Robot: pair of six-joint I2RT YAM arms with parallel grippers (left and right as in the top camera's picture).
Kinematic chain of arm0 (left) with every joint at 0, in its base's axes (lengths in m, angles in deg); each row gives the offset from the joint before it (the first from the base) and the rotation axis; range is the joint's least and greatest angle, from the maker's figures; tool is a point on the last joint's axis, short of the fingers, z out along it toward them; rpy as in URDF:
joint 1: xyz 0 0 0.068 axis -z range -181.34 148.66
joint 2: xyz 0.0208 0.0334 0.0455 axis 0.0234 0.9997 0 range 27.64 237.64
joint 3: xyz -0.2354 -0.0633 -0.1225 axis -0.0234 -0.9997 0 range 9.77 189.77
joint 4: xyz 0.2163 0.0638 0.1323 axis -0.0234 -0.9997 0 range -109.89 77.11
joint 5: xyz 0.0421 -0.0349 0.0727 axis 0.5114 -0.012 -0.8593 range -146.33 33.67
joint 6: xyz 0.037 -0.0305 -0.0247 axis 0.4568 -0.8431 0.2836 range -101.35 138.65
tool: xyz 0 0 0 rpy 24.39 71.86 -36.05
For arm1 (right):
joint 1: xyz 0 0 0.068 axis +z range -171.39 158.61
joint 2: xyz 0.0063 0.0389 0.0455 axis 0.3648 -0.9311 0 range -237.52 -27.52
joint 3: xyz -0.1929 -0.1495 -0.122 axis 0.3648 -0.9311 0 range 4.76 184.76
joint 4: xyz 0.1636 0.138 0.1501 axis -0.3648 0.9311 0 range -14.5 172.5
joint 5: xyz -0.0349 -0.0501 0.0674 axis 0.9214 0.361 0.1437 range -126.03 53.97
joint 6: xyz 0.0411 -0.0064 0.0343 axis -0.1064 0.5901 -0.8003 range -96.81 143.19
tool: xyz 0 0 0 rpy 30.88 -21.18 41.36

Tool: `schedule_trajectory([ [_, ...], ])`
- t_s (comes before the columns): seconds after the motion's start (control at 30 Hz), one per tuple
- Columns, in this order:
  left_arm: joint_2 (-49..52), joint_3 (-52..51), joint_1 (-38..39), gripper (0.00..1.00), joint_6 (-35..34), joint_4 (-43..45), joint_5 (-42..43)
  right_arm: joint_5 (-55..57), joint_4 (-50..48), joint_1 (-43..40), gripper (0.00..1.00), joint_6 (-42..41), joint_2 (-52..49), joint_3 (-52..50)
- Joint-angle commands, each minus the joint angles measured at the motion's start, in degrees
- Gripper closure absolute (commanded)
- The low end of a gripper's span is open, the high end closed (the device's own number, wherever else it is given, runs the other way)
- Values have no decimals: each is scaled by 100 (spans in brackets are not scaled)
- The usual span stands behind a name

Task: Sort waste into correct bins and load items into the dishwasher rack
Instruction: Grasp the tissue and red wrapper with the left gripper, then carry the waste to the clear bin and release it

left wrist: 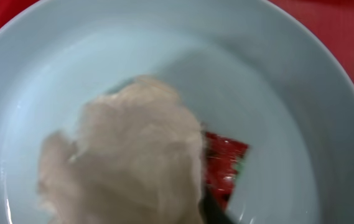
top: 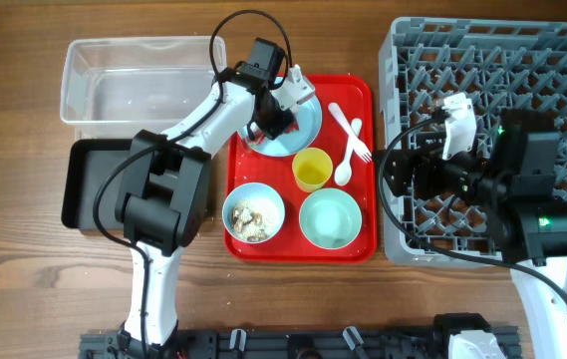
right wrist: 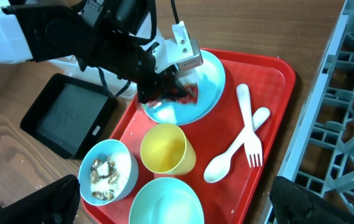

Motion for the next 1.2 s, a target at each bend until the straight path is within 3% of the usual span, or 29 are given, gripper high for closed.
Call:
schedule_trajectory([
  [0.0,192,-24,22,96,-243,-61,42,-4,4,33,0,81,-20,96],
  [0.4,-1174,739,-157,96,-2527,-713,44,-4,-2,33,0,76,-20,96],
  [0.63,-2509,776,-664,96,-3010,-1019,-66,-7,0,33,0,76,-17,96],
  [0.8,-2627,769,-1419,96,-3462,-1215,-791,-7,0,33,0,74,-17,96],
  [0.93,-2190,765,-2044,96,-4000,-1425,-859,-4,2,33,0,76,-17,96],
  [1.07,-1545,765,-2369,71,-4221,-1360,-857,-7,2,33,0,74,-17,96],
  [1.17,-1207,765,-2452,24,-4223,-1338,-837,-4,4,33,0,74,-20,96],
])
